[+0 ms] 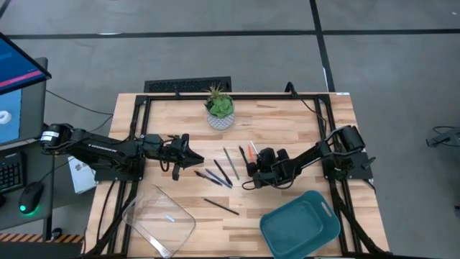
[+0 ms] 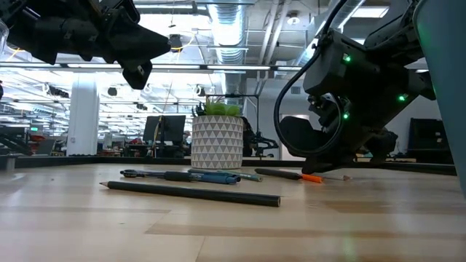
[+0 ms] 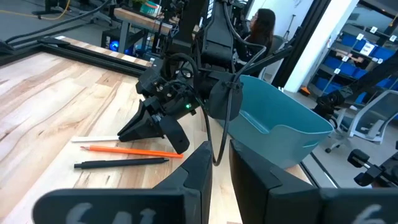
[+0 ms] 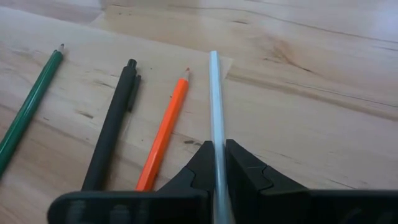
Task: Sort pens & pencils
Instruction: Put the white pencil into the blue bin
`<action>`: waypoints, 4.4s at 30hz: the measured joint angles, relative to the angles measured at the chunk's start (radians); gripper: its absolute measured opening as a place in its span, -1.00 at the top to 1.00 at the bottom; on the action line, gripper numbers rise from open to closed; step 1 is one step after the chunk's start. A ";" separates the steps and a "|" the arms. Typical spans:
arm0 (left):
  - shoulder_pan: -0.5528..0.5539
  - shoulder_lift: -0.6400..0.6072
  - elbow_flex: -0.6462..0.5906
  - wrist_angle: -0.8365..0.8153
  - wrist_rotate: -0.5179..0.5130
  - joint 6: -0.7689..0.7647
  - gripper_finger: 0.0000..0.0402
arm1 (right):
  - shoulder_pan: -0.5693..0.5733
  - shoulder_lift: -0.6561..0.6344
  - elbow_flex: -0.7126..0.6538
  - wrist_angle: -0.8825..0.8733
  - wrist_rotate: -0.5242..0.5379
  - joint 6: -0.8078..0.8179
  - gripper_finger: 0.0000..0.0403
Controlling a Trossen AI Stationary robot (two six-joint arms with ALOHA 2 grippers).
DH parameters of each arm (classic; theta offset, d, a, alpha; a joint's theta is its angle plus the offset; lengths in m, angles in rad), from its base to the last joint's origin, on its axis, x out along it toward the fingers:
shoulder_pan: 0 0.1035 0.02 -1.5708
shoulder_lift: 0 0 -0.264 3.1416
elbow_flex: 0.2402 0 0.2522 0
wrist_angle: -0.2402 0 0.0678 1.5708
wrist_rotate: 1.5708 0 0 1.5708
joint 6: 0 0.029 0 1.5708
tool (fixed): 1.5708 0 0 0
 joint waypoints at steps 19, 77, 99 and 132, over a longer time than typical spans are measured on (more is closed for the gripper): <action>0.000 0.000 0.000 -0.001 0.000 0.000 0.77 | 0.000 -0.002 0.000 0.001 0.004 -0.024 0.74; 0.000 0.000 0.000 -0.025 0.000 0.001 0.77 | -0.014 -0.255 0.199 -0.278 0.211 -0.285 0.74; 0.000 0.000 0.000 -0.024 0.000 0.000 0.77 | 0.072 -0.504 0.198 -0.272 0.169 -0.532 0.76; 0.000 0.000 0.000 -0.024 0.079 0.006 0.77 | 0.746 -0.620 0.198 -0.225 0.165 -0.682 0.76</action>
